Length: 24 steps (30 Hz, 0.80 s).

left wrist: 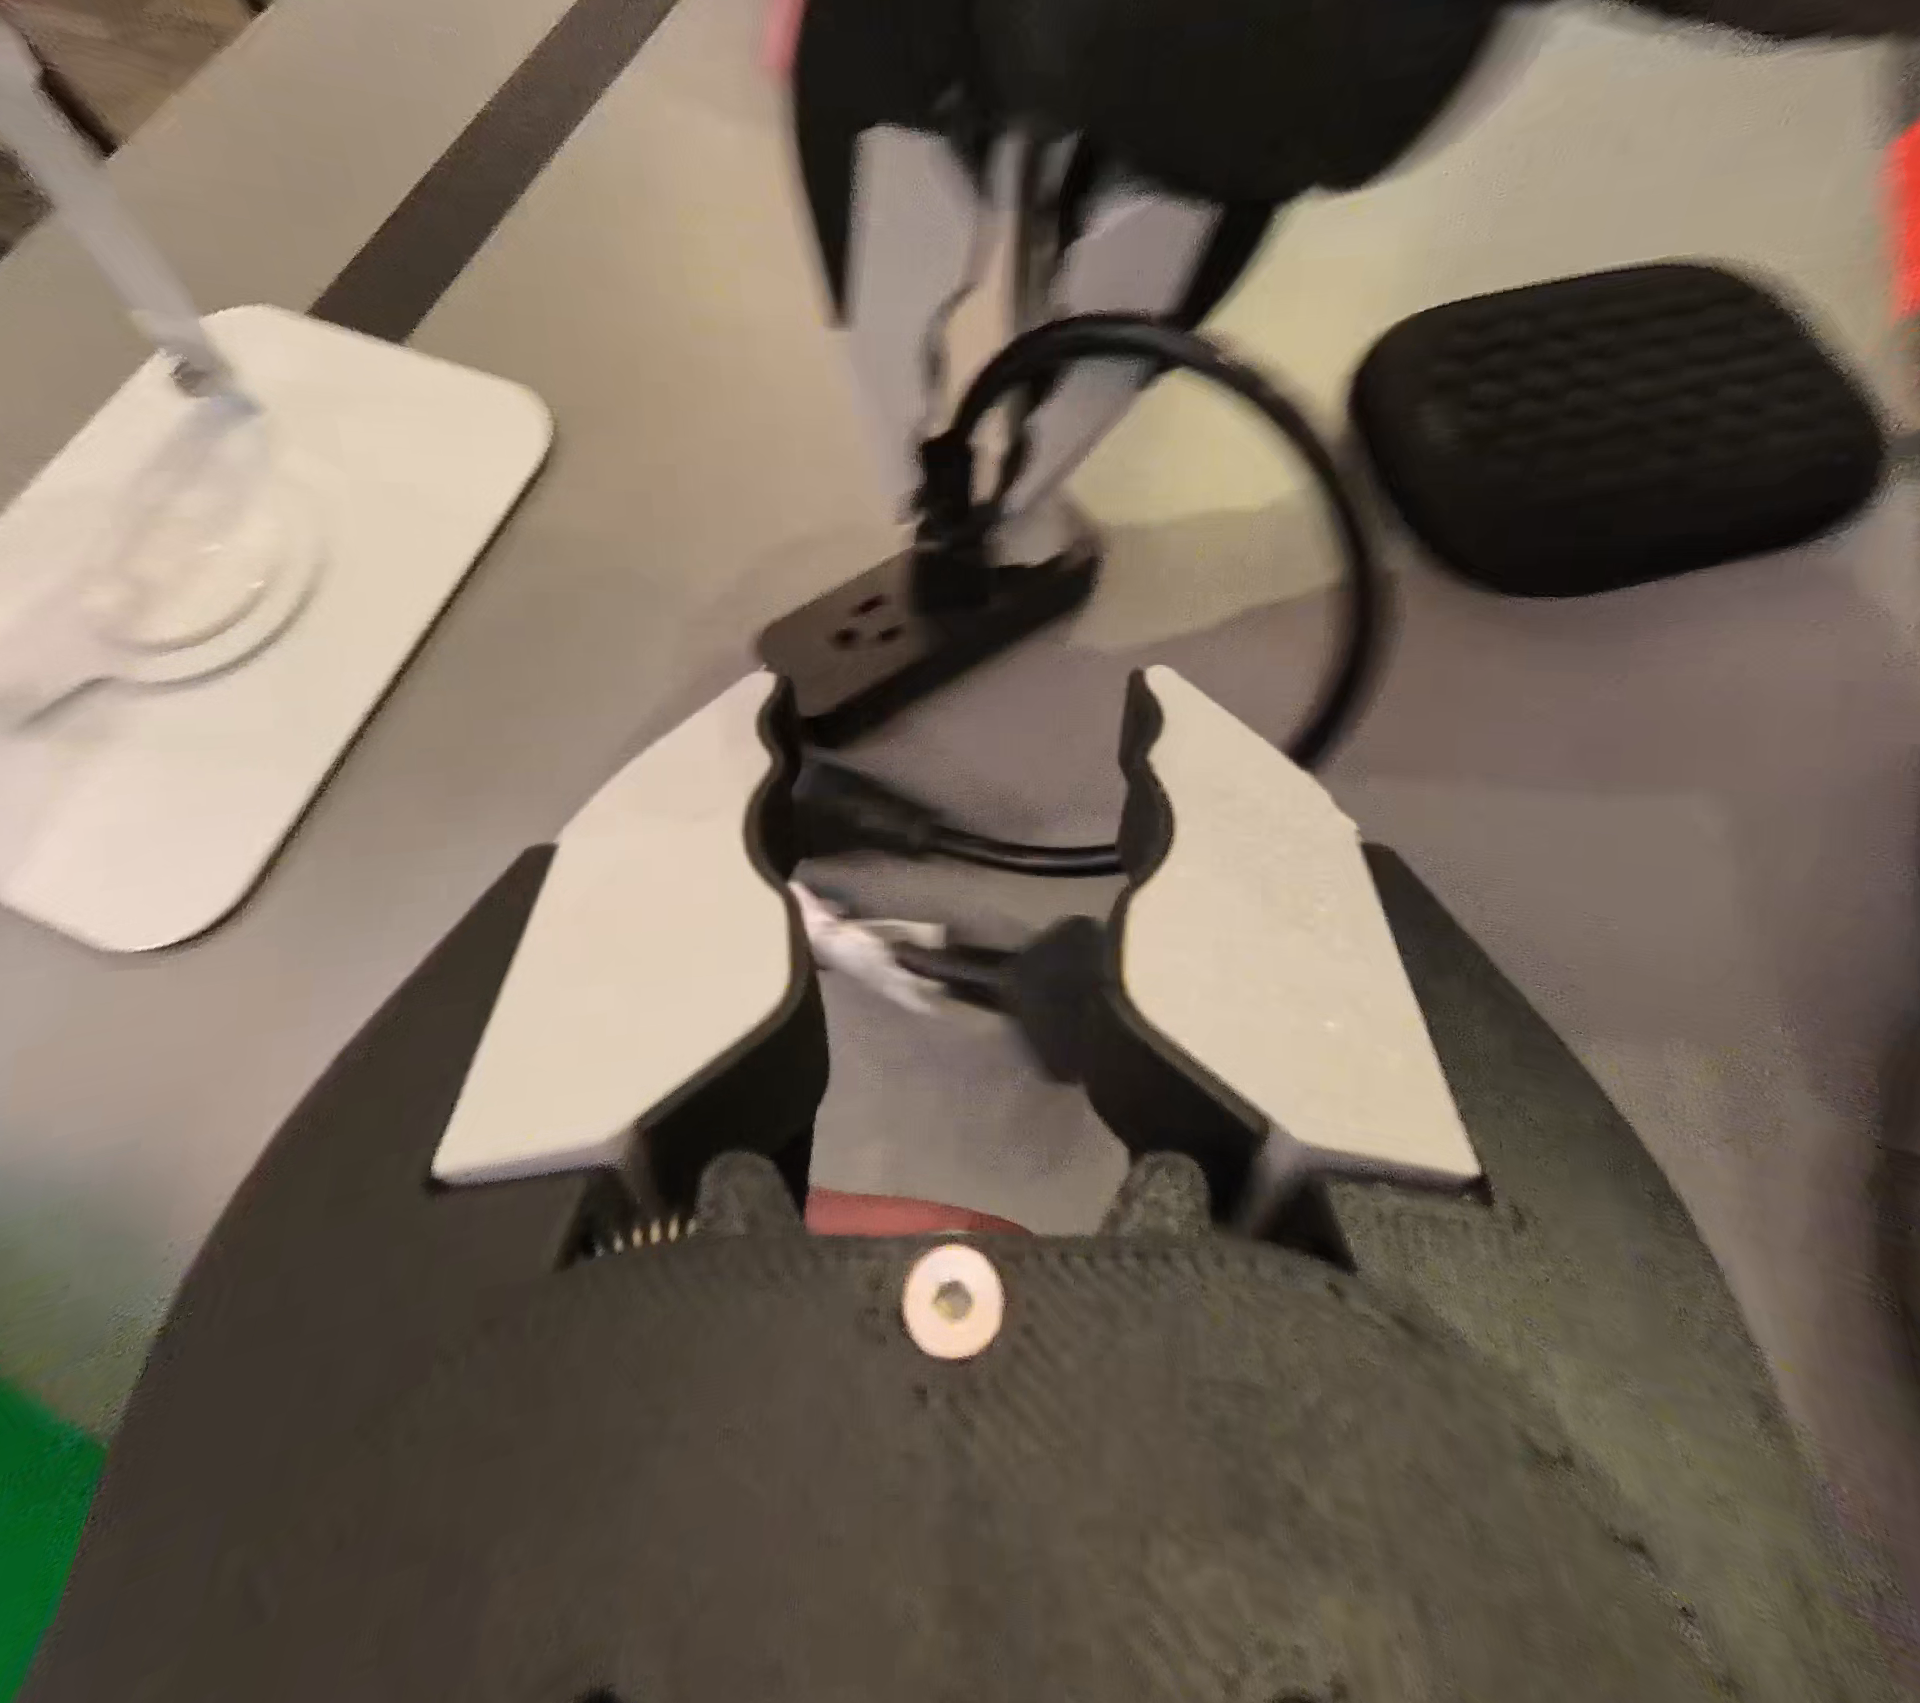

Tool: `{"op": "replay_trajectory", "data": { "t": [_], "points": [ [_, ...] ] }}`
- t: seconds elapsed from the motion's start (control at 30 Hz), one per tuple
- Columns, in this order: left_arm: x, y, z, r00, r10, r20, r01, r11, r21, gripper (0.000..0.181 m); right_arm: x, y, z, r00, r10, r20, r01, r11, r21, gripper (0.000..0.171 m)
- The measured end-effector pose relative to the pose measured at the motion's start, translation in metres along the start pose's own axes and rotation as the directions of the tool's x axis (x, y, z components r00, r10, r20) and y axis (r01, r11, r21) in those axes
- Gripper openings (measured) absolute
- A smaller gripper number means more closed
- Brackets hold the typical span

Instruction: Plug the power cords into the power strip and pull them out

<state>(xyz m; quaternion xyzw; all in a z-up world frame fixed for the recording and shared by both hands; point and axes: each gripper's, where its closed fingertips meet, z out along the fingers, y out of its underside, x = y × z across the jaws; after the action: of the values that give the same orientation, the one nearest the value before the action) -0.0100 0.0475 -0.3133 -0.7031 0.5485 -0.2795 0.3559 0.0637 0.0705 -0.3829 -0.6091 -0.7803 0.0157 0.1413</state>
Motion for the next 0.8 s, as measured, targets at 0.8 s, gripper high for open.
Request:
{"op": "replay_trajectory", "data": {
  "t": [0.8],
  "points": [
    [-0.013,0.052,0.105,0.97,0.228,-0.079,-0.241,0.938,-0.248,0.054,-0.014,0.002,-0.066,0.964,0.184,-0.194,-0.151,0.973,0.173,0.03]
  ]
}}
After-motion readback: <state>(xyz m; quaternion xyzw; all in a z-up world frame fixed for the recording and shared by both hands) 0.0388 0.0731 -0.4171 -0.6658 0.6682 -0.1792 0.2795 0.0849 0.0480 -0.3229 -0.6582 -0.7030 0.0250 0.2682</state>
